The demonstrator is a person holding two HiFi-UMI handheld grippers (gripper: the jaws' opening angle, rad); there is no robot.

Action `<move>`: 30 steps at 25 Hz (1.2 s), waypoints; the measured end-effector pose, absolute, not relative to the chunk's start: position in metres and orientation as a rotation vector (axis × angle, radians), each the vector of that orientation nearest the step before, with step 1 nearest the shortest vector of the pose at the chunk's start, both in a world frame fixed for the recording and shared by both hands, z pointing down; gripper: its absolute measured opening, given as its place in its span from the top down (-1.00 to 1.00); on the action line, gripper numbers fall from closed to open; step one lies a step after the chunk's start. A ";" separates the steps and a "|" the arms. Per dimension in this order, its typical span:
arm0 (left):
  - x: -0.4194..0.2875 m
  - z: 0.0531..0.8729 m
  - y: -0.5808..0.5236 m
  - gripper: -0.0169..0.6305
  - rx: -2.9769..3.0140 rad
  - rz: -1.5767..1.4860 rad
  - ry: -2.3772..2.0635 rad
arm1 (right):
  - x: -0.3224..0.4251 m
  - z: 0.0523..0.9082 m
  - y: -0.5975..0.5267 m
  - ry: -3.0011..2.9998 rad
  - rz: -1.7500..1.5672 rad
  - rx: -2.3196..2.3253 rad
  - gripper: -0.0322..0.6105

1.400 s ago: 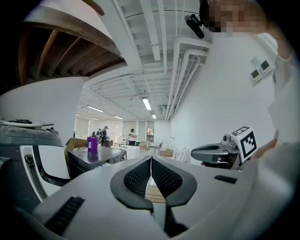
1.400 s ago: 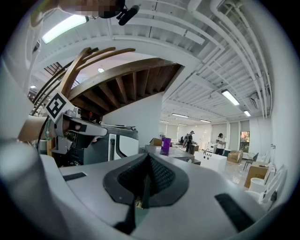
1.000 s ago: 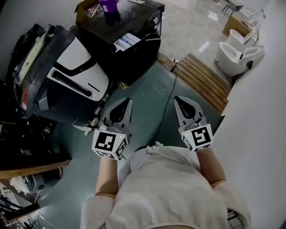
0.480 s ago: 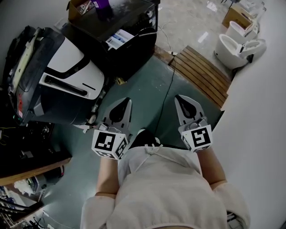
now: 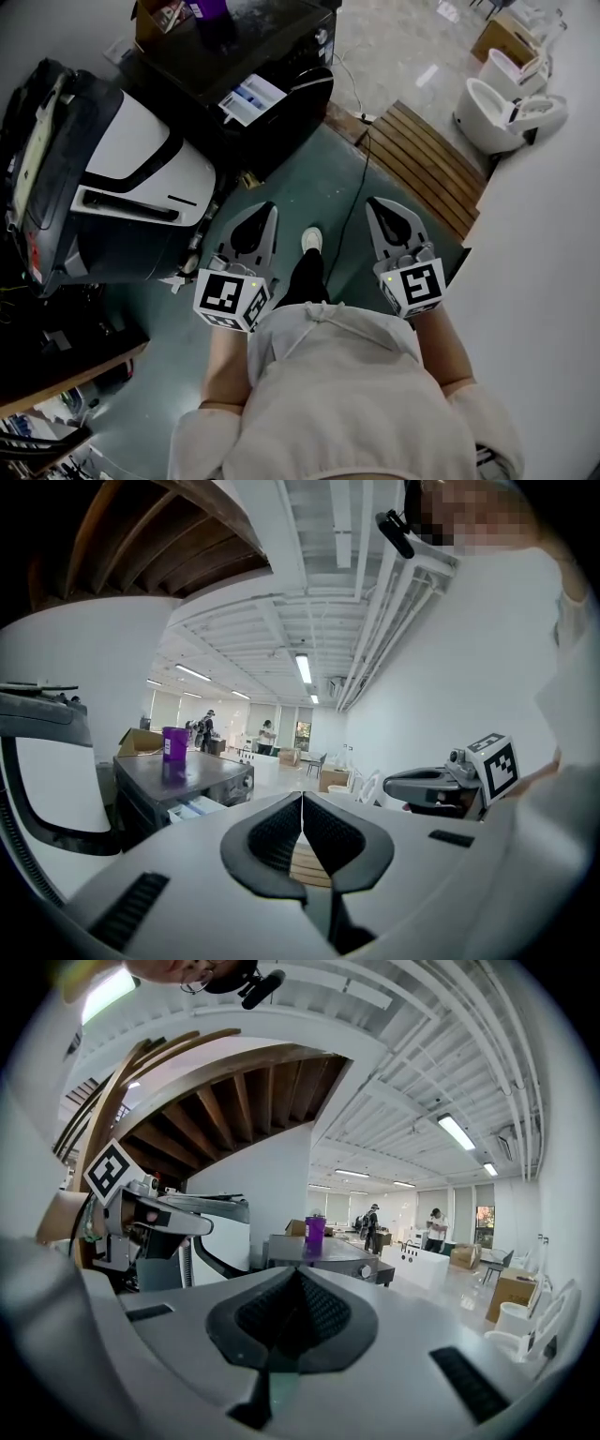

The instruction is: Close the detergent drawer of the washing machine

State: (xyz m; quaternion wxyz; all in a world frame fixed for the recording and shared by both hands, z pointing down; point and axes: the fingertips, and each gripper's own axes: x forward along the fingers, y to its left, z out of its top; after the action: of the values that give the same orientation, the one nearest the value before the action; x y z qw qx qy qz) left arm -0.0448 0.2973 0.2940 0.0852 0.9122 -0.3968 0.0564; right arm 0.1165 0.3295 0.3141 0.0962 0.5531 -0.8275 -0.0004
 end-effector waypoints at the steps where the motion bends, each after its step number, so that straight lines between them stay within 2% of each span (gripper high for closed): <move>1: -0.045 0.294 0.280 0.88 2.716 0.170 -1.184 | 0.117 0.312 0.311 -2.452 0.009 1.639 0.89; 13: -0.050 0.299 0.074 0.88 2.704 0.225 -1.239 | 0.117 0.310 0.092 -2.422 0.096 1.623 0.89; 30: -0.080 0.335 -0.015 0.88 2.378 0.254 -1.599 | 0.083 0.354 -0.056 -2.586 0.170 1.159 0.89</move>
State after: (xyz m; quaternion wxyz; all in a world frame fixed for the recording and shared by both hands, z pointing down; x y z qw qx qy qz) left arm -0.0803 -0.0150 0.3349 0.1323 0.8193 -0.5509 0.0876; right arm 0.0828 -0.0560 0.3539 0.1510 0.4035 -0.9005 0.0591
